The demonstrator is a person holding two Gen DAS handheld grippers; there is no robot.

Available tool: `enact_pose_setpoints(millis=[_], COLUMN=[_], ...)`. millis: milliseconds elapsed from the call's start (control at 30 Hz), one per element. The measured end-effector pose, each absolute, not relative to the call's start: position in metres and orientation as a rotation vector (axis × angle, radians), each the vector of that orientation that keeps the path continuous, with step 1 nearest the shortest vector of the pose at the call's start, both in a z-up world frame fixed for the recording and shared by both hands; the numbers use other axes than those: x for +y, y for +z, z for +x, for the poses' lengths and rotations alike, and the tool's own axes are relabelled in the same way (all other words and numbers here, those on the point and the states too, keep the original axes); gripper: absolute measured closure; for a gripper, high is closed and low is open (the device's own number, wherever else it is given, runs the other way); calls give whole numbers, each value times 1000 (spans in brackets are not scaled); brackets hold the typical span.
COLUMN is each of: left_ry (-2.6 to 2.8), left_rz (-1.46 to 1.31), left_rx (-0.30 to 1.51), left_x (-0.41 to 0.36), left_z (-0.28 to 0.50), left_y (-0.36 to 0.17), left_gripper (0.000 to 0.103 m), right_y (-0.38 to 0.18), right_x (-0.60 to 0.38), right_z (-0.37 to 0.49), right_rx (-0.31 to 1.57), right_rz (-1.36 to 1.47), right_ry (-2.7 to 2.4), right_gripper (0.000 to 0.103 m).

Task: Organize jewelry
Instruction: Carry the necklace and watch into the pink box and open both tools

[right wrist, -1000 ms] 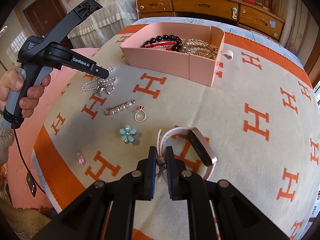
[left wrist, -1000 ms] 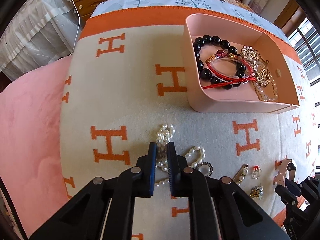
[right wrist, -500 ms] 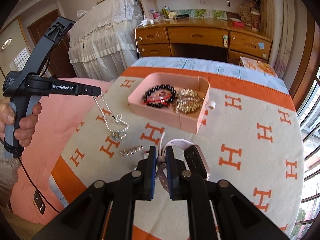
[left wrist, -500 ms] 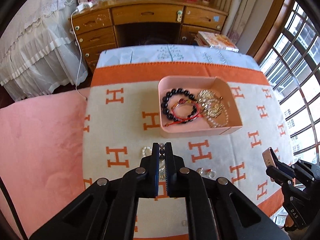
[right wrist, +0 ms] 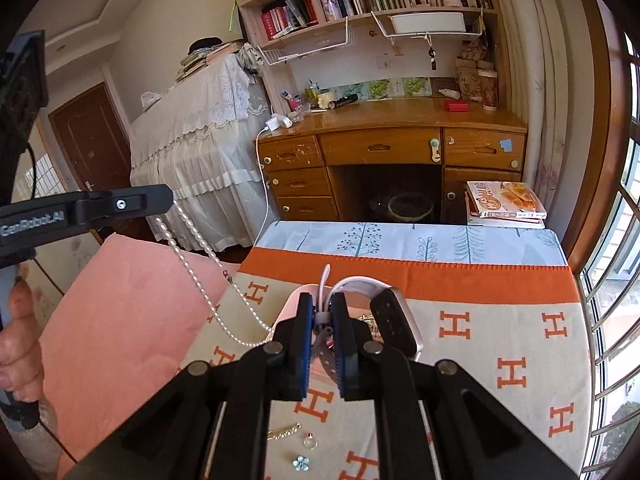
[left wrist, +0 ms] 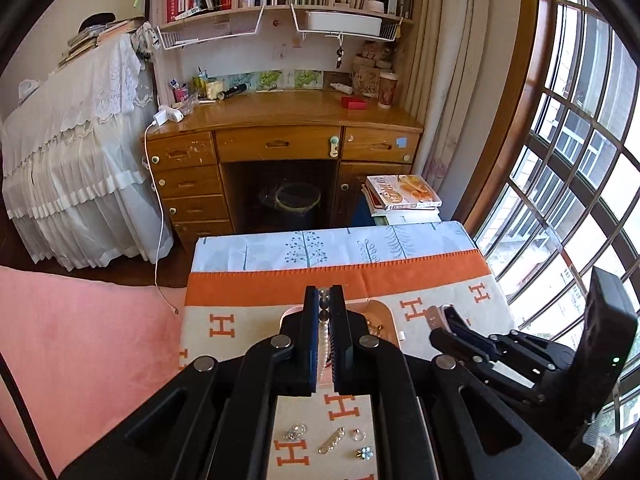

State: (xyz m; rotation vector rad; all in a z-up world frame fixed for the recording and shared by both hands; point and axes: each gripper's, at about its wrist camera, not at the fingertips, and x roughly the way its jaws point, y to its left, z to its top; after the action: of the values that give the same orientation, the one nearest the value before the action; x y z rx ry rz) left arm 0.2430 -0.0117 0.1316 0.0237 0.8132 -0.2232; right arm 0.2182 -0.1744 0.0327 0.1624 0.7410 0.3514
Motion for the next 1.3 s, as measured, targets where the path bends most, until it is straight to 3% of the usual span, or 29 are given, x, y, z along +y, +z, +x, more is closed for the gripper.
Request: enact_pose_setpoints(millis=[200, 467, 667, 800, 833, 1300], left_ry=[-195, -205, -199, -162, -146, -131], left_rz=[49, 79, 128, 136, 141, 113], left_rx=[832, 998, 1061, 993, 967, 955], left_x=[-29, -39, -35, -18, -13, 50], left_z=[272, 302, 294, 275, 270, 228], left_y=[102, 9, -32, -29, -27, -37], left_gripper=[100, 99, 77, 41, 37, 34], right_y=[1, -26, -38, -49, -52, -106], right_x=[-175, -175, -167, -152, -148, -98], right_z=[252, 265, 278, 286, 289, 329], right_rx=[805, 850, 875, 895, 903, 1057], right_rz=[195, 195, 194, 190, 191, 124], right_ry=[331, 326, 351, 385, 391, 331], right_gripper=[94, 94, 93, 93, 93, 89])
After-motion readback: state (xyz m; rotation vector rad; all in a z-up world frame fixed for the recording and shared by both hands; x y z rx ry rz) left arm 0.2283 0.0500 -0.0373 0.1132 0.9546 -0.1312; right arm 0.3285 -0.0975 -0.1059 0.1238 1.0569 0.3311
